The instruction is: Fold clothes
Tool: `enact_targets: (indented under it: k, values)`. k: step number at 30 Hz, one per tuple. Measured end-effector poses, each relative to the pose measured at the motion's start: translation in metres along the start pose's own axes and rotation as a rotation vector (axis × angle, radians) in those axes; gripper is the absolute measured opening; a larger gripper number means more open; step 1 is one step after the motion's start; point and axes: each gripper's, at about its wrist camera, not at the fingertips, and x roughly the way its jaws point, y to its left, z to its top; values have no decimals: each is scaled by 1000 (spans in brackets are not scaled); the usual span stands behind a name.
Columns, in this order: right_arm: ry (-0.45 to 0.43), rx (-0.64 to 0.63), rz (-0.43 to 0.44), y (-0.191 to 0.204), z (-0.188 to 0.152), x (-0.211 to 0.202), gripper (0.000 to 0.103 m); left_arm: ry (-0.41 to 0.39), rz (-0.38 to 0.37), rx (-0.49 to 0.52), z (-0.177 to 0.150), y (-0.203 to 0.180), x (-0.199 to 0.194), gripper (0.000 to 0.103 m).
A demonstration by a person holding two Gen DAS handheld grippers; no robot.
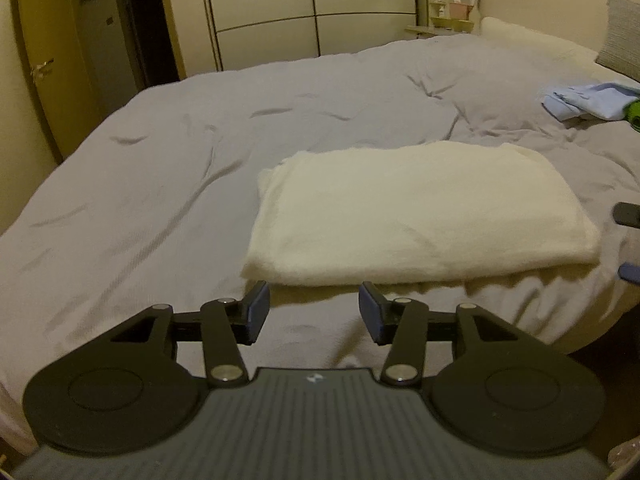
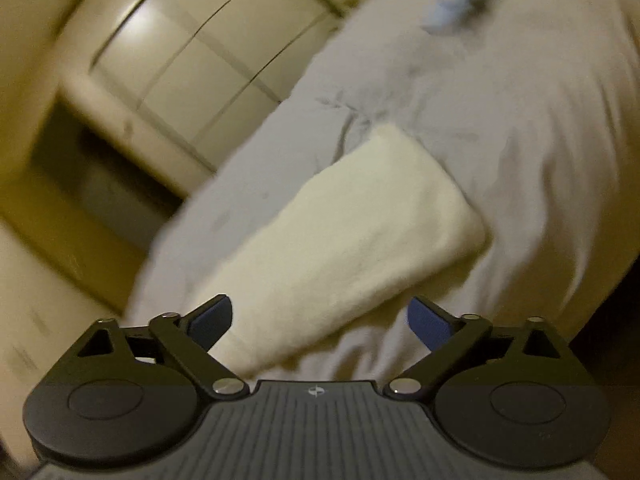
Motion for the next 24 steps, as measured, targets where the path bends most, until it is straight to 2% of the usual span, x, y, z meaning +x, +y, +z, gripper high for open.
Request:
enact_targets:
  k: [2, 4, 7, 10, 13, 17, 21, 24]
  values:
    - [0, 160, 39, -29, 5, 9, 83, 7, -16, -11, 4, 8, 14, 44]
    - [-9, 258, 55, -50, 8, 18, 73, 13, -42, -26, 8, 17, 29, 42]
    - [-33, 336, 43, -70, 13, 32, 63, 24, -83, -51, 15, 26, 52, 40]
    - [-49, 402, 10, -85, 16, 45, 57, 33, -125, -80, 21, 33, 75, 35]
    - [-63, 429, -22, -95, 19, 59, 51, 39, -158, -113, 25, 38, 96, 30]
    - [-83, 434, -6, -99, 22, 72, 42, 61, -210, -181, 27, 46, 123, 16]
    - [-105, 410, 17, -100, 23, 82, 42, 82, -255, -234, 28, 53, 147, 15]
    - [-99, 423, -13, -103, 22, 89, 41, 111, -250, -214, 29, 51, 161, 15]
